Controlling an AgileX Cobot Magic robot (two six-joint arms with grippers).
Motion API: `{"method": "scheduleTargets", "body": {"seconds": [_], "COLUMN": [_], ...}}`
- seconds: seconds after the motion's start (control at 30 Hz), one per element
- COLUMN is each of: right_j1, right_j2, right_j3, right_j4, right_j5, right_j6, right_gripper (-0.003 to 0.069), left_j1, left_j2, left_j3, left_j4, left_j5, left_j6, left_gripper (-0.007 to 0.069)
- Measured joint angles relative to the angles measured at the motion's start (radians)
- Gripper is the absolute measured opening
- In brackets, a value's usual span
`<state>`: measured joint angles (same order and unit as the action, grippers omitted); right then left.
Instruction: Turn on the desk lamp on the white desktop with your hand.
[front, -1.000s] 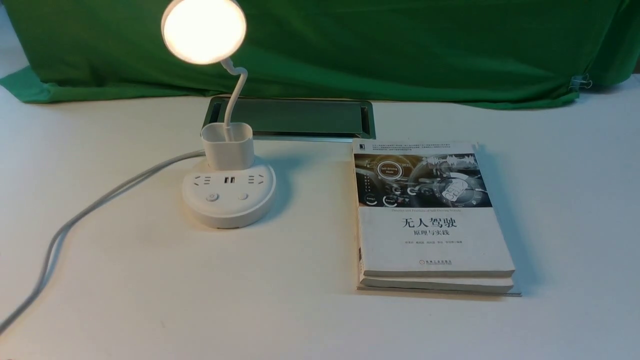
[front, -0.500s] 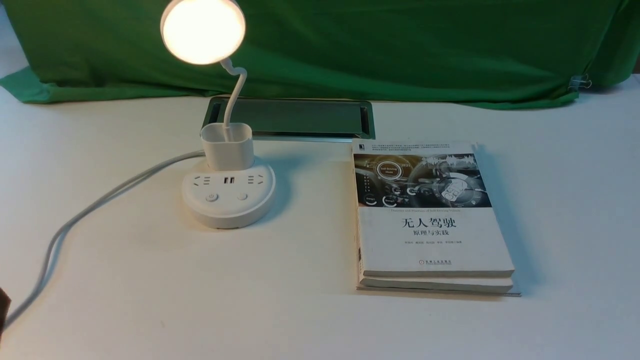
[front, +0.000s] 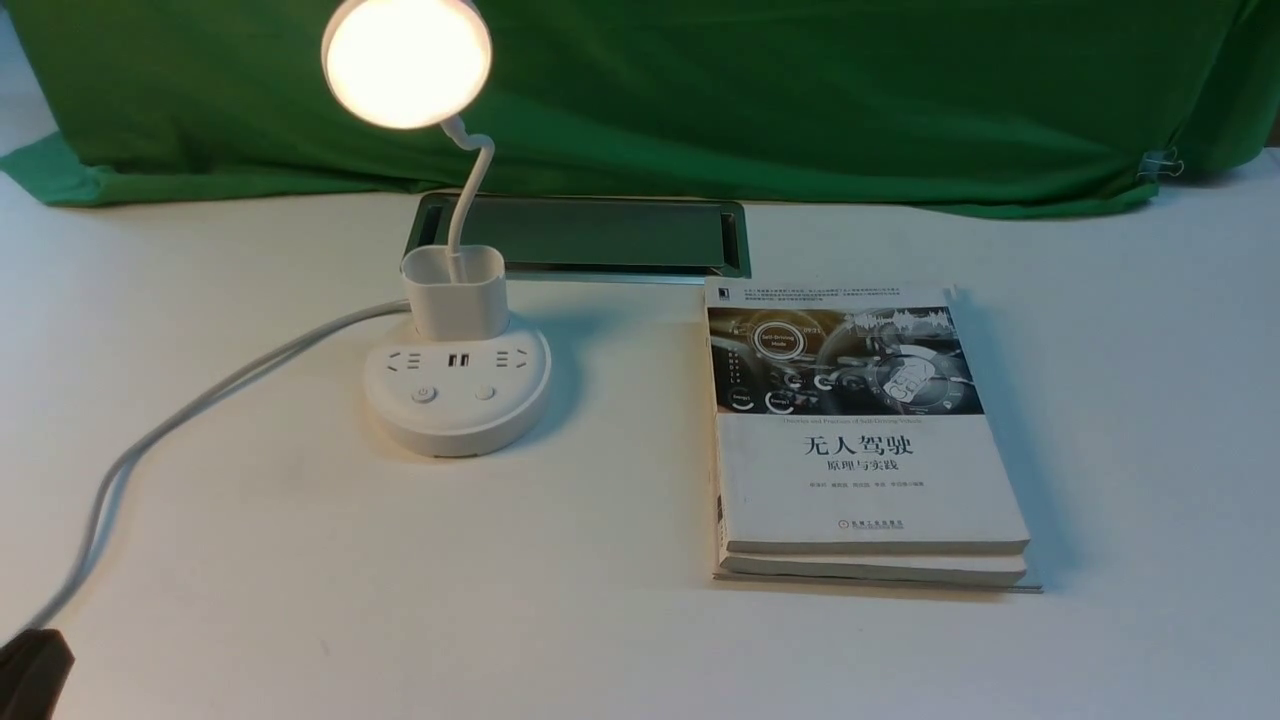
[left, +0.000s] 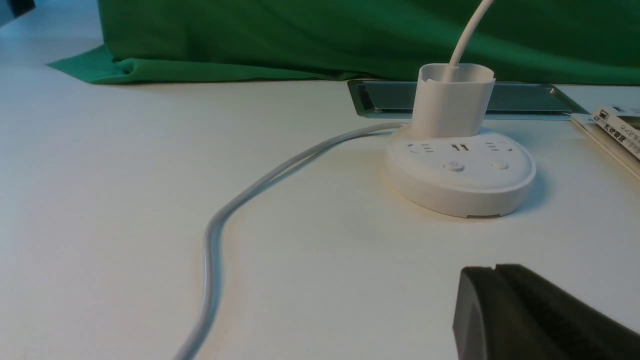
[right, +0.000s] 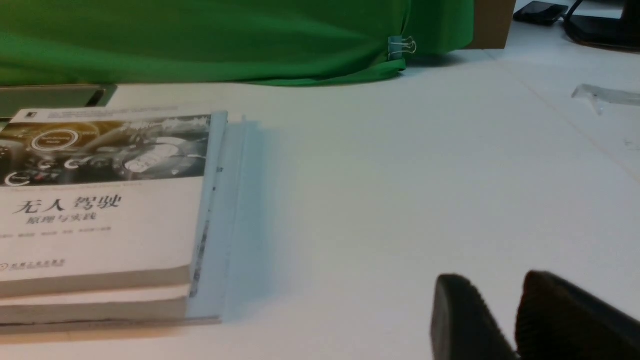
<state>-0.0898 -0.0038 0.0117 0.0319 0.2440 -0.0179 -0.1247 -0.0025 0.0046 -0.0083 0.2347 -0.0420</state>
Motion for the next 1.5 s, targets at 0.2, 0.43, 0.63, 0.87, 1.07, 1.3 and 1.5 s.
{"method": "scheduleTargets", "body": {"seconds": [0.2, 0.43, 0.63, 0.87, 1.07, 1.3, 1.5], "right_j1": [0.000, 0.000, 0.000, 0.000, 0.000, 0.000, 0.000], "right_j2": [0.000, 0.000, 0.000, 0.000, 0.000, 0.000, 0.000], "right_j3": [0.000, 0.000, 0.000, 0.000, 0.000, 0.000, 0.000], "right_j4": [0.000, 0.000, 0.000, 0.000, 0.000, 0.000, 0.000], "right_j5": [0.000, -0.001, -0.001, -0.001, -0.001, -0.001, 0.000], "right_j6": [0.000, 0.000, 0.000, 0.000, 0.000, 0.000, 0.000], "right_gripper": [0.0241, 0.0241, 0.0241, 0.0241, 0.0241, 0.0241, 0.0241], "left_j1": [0.000, 0.000, 0.000, 0.000, 0.000, 0.000, 0.000], "left_j2": [0.000, 0.000, 0.000, 0.000, 0.000, 0.000, 0.000], "left_j3": [0.000, 0.000, 0.000, 0.000, 0.000, 0.000, 0.000], "left_j4": [-0.002, -0.002, -0.003, -0.003, -0.003, -0.004, -0.004], "left_j5": [0.000, 0.000, 0.000, 0.000, 0.000, 0.000, 0.000], "left_j6": [0.004, 0.016, 0.018, 0.018, 0.018, 0.018, 0.018], "left_gripper": [0.0021, 0.0021, 0.0021, 0.0021, 0.0021, 0.0021, 0.0021]}}
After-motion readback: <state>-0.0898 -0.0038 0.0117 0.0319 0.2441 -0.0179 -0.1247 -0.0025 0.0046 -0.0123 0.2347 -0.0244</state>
